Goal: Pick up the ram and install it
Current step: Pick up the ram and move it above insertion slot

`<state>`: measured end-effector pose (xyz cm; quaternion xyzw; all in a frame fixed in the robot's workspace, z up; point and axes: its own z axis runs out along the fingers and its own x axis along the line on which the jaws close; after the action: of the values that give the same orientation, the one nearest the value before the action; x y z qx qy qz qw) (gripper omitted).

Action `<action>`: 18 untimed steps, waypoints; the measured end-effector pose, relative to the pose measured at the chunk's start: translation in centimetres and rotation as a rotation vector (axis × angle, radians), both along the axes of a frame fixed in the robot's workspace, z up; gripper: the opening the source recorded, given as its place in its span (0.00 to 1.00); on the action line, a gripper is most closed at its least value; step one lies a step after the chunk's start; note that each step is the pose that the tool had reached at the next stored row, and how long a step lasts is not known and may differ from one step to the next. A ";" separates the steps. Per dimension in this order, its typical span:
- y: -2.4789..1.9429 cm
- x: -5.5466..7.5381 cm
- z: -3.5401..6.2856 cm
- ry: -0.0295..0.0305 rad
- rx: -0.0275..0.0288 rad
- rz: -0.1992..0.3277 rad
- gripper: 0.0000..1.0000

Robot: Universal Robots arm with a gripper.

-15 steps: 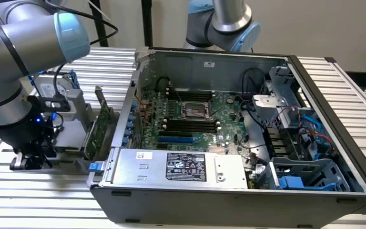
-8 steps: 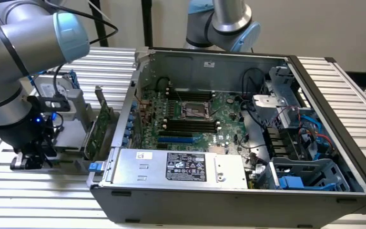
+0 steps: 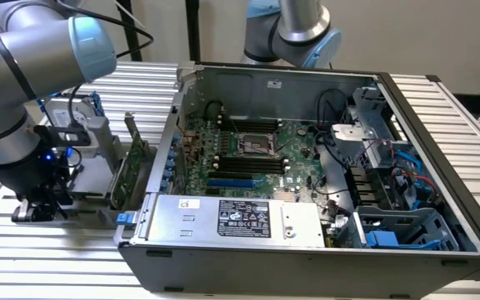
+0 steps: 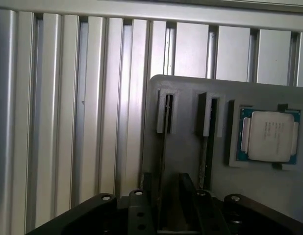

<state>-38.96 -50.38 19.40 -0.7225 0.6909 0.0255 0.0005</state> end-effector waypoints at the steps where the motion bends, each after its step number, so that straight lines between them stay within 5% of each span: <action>1: 0.00 0.0 0.05 0.0001 0.0000 0.000 1.00; 8: 0.00 -0.1 0.19 0.0003 -0.0002 0.005 1.00; 9: 0.01 -0.1 0.18 0.0001 -0.0001 0.005 0.00; 18: -0.09 -0.1 0.18 0.0001 0.0000 0.005 0.00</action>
<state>-39.09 -50.47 19.58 -0.7242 0.6892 0.0255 0.0004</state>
